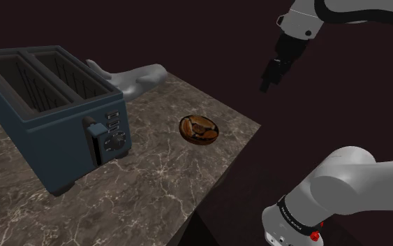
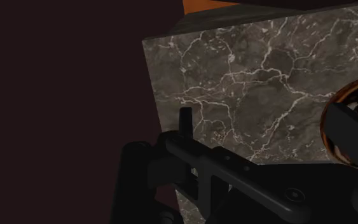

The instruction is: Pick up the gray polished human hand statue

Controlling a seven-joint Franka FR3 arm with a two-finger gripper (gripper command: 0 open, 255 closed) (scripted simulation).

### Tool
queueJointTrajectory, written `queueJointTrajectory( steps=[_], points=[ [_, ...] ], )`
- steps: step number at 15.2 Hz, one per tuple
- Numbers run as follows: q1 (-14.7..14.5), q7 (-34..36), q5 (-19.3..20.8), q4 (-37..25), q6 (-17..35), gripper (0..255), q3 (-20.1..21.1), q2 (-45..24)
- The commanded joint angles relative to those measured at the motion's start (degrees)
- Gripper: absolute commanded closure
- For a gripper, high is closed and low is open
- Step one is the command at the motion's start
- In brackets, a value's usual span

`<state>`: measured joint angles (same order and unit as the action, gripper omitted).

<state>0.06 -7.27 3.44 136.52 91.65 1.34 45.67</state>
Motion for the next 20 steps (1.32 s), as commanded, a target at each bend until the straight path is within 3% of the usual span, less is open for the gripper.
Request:
queueJointTrajectory(
  steps=[1, 10, 20],
  points=[
    [0.0, 0.0, 0.0, 0.0, 0.0, 0, 0.0, 0.0],
    [-0.9, 12.3, -8.2, -6.8, 8.4, 0, 5.4, -16.2],
    [-1.6, 24.0, -13.5, -20.9, 15.2, 0, 9.5, -36.3]
  ],
)
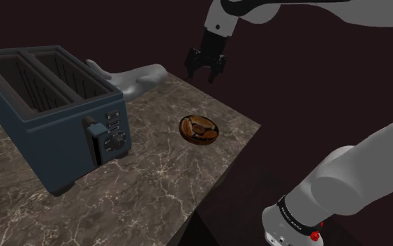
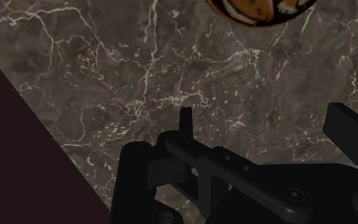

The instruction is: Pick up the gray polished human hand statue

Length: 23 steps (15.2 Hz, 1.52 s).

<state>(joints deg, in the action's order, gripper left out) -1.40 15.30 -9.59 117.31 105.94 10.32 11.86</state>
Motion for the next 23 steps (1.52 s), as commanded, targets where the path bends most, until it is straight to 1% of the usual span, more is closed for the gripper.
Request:
queueJointTrajectory(
  steps=[1, 8, 14, 15, 22, 23],
  points=[
    [-0.3, 2.5, -0.7, -3.5, 1.4, 0, 0.8, -4.6],
    [-1.4, 10.0, -2.1, -18.2, 3.1, 0, 2.0, -19.6],
    [-3.1, 16.2, -2.6, -35.0, 2.0, 0, 2.2, -33.7],
    [-3.1, 16.3, -2.6, -35.5, 1.9, 0, 2.2, -34.1],
    [-3.1, 15.0, -3.0, -30.7, 7.2, 0, 2.1, -34.8],
    [-3.1, 15.0, -3.0, -30.7, 7.2, 0, 2.1, -34.8]
  ],
)
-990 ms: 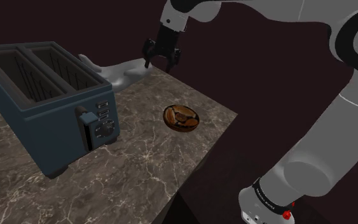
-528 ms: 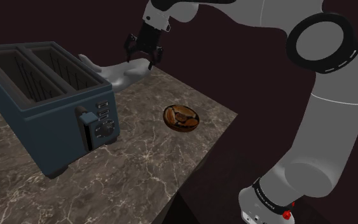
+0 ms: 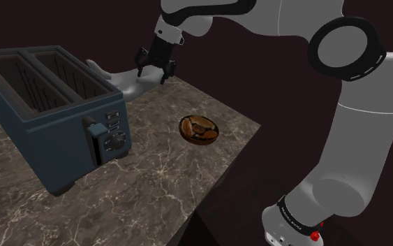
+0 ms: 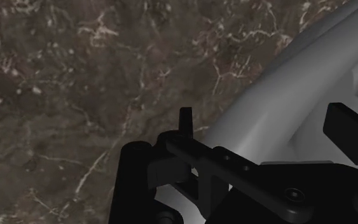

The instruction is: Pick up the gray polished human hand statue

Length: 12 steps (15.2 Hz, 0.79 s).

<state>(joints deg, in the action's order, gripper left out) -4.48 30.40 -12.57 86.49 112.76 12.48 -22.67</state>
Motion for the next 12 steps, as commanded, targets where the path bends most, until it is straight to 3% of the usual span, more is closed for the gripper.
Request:
queueJointTrajectory(
  steps=[1, 2, 12],
  points=[
    [0.0, -0.1, 0.0, 0.1, 0.4, 0, 0.0, -0.2],
    [0.0, -0.1, 0.0, 0.2, 0.5, 255, 0.0, -0.2],
    [0.0, 0.1, 0.1, -0.4, -0.3, 255, 0.0, -0.1]
  ],
)
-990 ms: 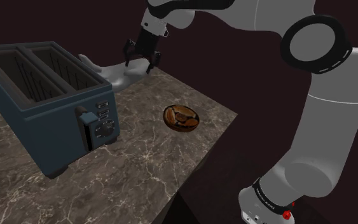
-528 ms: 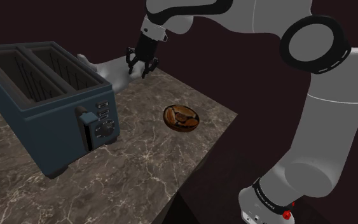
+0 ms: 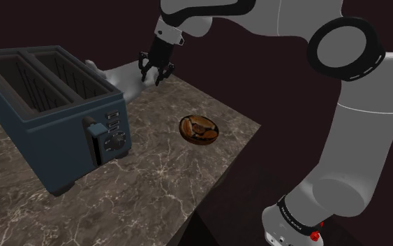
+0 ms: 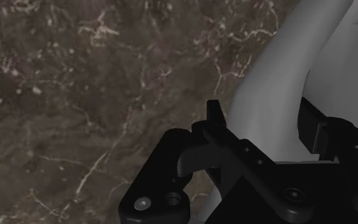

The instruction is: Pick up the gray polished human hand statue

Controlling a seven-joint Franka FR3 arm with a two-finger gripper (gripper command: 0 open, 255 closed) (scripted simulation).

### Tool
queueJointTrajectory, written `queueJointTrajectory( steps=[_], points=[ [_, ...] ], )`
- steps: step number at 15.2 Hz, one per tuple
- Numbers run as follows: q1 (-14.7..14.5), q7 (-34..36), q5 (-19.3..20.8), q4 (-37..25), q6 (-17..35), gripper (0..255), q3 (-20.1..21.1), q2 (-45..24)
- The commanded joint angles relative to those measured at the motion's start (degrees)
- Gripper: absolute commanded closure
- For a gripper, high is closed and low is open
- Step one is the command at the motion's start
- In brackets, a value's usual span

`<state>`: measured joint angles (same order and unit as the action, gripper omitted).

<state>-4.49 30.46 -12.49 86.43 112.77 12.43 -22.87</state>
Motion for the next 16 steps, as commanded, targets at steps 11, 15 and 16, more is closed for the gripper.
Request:
queueJointTrajectory(
  steps=[11, 15, 16],
  points=[
    [-0.1, 2.0, 0.5, -8.0, -8.2, 255, 0.1, 0.6],
    [-0.2, 2.6, 0.6, -10.7, -10.6, 255, 0.1, 0.4],
    [-0.2, 2.6, 0.6, -10.7, -10.6, 255, 0.1, 0.4]
  ],
)
